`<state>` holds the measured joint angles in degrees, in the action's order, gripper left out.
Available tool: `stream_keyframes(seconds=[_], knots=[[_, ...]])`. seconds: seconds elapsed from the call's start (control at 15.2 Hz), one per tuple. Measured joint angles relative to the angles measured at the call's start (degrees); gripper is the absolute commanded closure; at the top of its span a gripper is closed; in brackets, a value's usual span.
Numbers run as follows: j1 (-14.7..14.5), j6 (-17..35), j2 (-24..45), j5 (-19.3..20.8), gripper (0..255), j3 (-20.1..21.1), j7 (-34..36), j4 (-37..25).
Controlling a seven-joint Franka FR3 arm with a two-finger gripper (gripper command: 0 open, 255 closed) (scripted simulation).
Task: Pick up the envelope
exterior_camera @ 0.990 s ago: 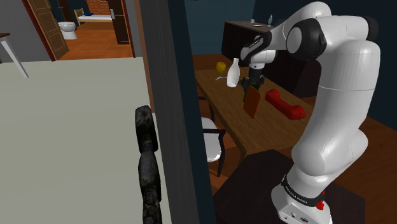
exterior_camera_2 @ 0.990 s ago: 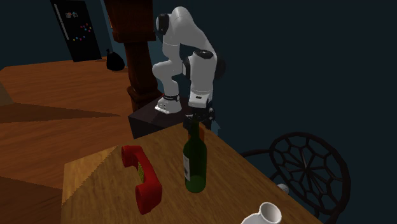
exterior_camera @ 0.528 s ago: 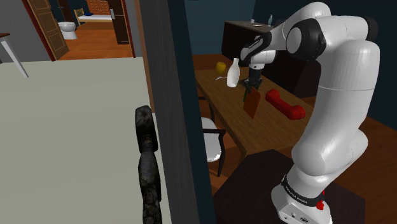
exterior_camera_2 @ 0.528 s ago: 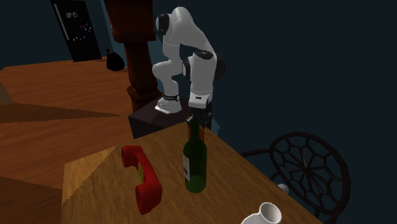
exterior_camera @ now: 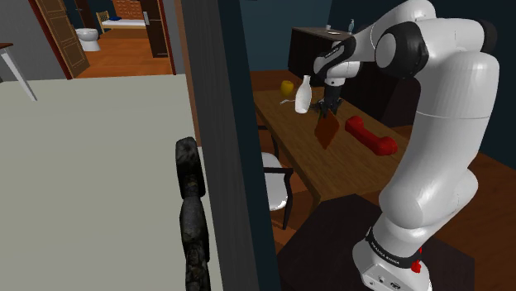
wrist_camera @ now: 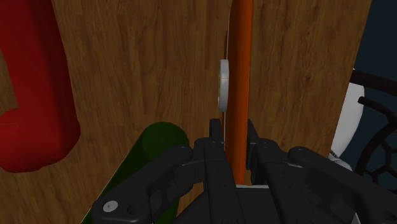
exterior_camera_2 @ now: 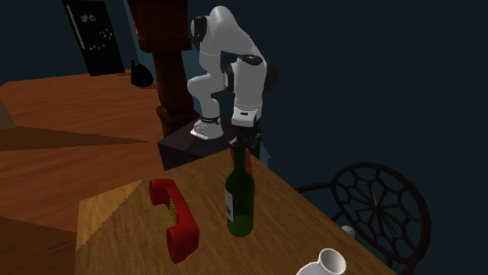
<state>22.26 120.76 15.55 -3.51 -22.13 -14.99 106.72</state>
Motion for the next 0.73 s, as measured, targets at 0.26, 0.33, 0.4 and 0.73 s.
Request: stream_keyframes(seconds=[0.26, 0.33, 0.4, 0.73], knots=[[-0.1, -2.9, -1.0, 0.5, 255, -0.2, 0.2, -2.0], [-0.1, -3.5, -1.2, 0.6, 255, -0.2, 0.2, -2.4], [-0.1, -4.2, -1.3, 0.6, 255, -0.2, 0.3, -3.0], [-0.3, -7.4, -2.7, 1.2, 255, -0.4, 0.6, -4.8]])
